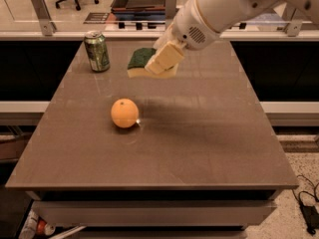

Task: Move sponge near green can

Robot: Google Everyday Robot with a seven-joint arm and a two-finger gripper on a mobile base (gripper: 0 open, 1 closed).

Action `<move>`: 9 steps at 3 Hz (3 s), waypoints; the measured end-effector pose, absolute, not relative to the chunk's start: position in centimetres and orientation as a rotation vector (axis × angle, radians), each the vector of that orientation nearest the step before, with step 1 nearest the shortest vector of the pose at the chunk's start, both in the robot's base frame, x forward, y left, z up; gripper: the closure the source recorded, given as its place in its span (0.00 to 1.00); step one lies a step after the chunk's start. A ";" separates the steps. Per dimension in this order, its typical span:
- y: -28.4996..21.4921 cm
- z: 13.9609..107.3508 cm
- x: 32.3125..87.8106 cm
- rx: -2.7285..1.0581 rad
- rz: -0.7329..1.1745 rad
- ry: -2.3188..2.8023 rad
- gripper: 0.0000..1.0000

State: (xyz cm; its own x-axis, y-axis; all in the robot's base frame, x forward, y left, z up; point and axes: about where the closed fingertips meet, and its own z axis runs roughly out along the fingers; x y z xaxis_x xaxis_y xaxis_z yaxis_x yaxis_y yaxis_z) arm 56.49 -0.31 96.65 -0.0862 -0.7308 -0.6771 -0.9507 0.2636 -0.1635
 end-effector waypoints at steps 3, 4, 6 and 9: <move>3.6 89.3 67.0 -1.548 0.340 1.940 1.00; 3.4 86.5 68.9 -1.516 0.389 1.924 1.00; 5.6 84.0 72.3 -1.487 0.510 1.829 1.00; 6.9 83.5 72.8 -1.477 0.565 1.794 0.59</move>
Offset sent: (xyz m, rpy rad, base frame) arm 0.1210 0.0512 -0.0744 -0.1519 0.0108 -0.0525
